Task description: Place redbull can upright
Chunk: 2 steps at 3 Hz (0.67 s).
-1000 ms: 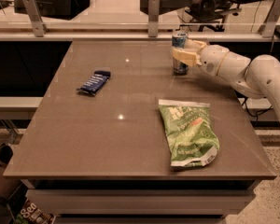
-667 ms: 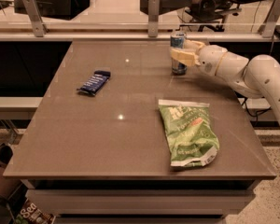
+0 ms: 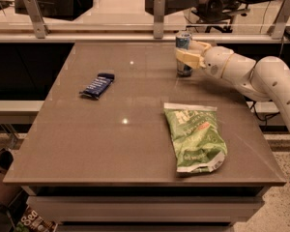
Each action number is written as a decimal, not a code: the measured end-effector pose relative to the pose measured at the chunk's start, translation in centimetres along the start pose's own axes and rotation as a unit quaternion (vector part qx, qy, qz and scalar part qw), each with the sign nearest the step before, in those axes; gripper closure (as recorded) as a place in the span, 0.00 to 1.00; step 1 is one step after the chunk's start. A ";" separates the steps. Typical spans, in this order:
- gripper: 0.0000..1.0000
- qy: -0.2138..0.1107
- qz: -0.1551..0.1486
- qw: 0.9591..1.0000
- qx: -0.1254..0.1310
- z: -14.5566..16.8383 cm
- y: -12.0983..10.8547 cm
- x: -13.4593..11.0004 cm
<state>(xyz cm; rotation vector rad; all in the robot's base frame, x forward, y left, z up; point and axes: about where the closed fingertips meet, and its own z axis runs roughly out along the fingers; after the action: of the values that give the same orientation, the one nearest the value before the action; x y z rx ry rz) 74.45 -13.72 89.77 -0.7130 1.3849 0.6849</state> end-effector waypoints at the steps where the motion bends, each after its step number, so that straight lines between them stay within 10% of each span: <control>1: 0.12 0.000 0.000 1.000 -0.002 0.3 0.2 0.0; 2: 0.00 0.000 0.000 1.000 -0.004 0.5 0.4 0.0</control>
Offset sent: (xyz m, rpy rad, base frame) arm 0.0001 0.0027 0.0002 0.0002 -0.0001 0.0038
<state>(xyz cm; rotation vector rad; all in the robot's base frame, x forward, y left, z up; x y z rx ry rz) 74.47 -13.10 89.82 -0.7192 1.3819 0.6920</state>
